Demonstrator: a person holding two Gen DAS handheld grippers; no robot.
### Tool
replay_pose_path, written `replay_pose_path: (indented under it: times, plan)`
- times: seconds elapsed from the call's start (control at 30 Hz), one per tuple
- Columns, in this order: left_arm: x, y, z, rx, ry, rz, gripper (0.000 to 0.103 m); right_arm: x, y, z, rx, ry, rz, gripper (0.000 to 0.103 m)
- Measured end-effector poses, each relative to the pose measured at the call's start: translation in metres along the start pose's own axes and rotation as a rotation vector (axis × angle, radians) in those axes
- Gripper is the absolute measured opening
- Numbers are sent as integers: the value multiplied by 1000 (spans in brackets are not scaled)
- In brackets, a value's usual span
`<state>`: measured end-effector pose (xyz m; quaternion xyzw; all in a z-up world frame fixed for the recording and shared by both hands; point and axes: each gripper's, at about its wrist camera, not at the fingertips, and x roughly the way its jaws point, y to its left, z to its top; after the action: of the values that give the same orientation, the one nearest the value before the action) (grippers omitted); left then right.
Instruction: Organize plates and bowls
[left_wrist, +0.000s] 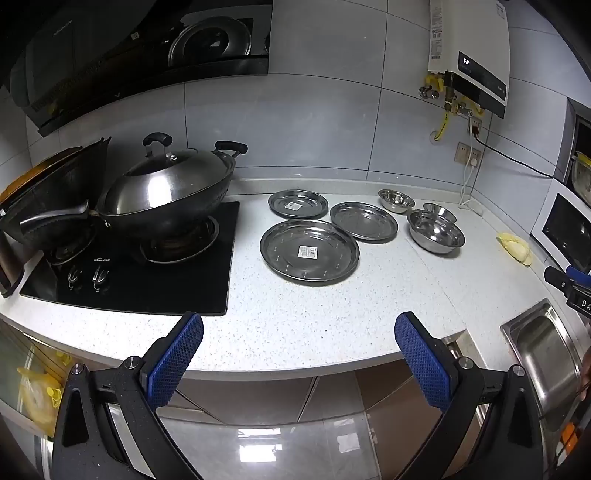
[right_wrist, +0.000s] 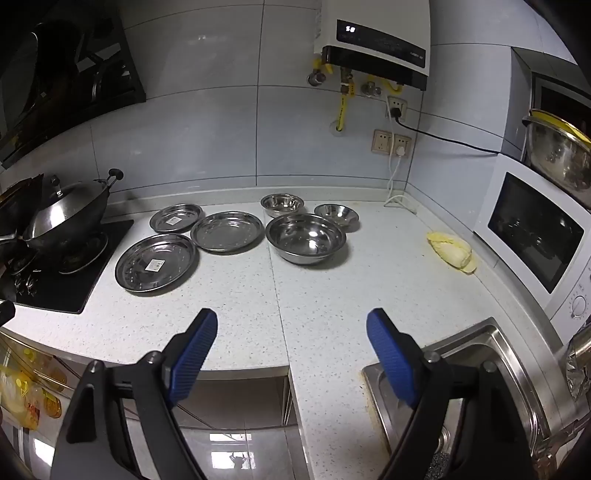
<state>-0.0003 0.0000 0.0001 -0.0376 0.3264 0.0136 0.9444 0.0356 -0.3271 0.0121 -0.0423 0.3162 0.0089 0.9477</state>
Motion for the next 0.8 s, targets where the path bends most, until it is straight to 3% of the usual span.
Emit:
replay_pose_path:
  times: [0.8]
  plan:
    - [6, 2, -2, -9, 22, -4, 102, 5, 11, 4, -2, 0, 20, 83]
